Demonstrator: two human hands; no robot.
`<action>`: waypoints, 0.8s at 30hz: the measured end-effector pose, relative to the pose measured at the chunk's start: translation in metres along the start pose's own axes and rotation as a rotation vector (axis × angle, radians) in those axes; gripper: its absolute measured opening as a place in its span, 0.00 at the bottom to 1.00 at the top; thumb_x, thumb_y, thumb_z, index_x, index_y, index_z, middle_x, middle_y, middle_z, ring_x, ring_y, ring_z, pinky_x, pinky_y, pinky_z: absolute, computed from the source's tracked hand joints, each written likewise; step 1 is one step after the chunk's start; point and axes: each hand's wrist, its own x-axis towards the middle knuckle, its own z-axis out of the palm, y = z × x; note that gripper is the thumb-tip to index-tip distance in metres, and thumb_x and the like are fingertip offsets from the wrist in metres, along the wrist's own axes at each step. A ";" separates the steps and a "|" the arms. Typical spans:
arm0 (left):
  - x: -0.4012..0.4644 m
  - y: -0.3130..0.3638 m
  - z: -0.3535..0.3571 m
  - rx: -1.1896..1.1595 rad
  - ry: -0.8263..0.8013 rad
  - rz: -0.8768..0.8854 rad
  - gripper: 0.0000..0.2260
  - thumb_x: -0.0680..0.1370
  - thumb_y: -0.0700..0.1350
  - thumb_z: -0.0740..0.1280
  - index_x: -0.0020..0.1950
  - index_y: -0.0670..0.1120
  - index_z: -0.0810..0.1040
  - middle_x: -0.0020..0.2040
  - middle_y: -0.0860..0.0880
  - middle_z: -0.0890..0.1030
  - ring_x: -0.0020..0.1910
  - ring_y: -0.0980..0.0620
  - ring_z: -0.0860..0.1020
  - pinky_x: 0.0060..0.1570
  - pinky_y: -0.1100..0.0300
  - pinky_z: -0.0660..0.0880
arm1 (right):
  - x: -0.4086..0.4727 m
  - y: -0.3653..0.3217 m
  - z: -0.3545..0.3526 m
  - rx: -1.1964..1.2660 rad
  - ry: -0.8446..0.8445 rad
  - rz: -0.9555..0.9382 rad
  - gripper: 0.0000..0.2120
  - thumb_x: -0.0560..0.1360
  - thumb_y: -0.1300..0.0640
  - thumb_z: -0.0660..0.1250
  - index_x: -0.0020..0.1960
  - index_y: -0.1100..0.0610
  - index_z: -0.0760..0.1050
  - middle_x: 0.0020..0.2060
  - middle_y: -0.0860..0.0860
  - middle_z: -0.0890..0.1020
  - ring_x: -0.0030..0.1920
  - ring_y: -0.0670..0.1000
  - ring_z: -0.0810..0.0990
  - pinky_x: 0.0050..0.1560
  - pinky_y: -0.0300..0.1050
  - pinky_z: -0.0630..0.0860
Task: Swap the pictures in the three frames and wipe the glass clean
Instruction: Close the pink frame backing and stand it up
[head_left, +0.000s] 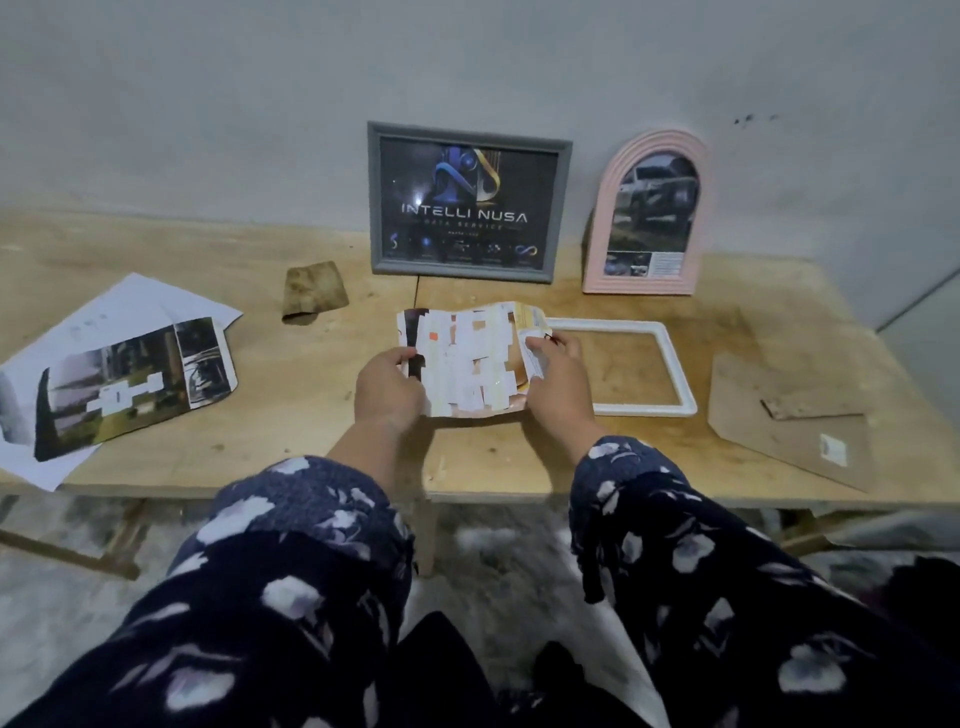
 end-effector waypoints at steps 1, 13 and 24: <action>0.000 0.007 0.011 0.018 -0.032 0.020 0.20 0.77 0.33 0.61 0.68 0.45 0.74 0.67 0.46 0.75 0.60 0.44 0.75 0.55 0.58 0.73 | 0.004 0.010 -0.009 -0.025 0.007 0.010 0.27 0.74 0.74 0.57 0.70 0.57 0.69 0.73 0.52 0.59 0.71 0.53 0.65 0.64 0.33 0.59; 0.000 0.075 0.151 0.243 -0.239 0.077 0.24 0.75 0.40 0.67 0.71 0.50 0.71 0.67 0.47 0.74 0.65 0.44 0.69 0.62 0.51 0.71 | 0.059 0.131 -0.112 -0.219 -0.053 0.102 0.26 0.75 0.71 0.58 0.72 0.58 0.66 0.77 0.51 0.54 0.74 0.54 0.60 0.68 0.43 0.63; -0.023 0.080 0.199 0.686 -0.237 0.022 0.22 0.79 0.48 0.61 0.72 0.51 0.63 0.75 0.50 0.54 0.69 0.42 0.56 0.63 0.45 0.65 | 0.074 0.176 -0.124 -0.549 -0.277 -0.047 0.25 0.77 0.49 0.61 0.73 0.51 0.64 0.76 0.51 0.59 0.77 0.55 0.50 0.75 0.56 0.40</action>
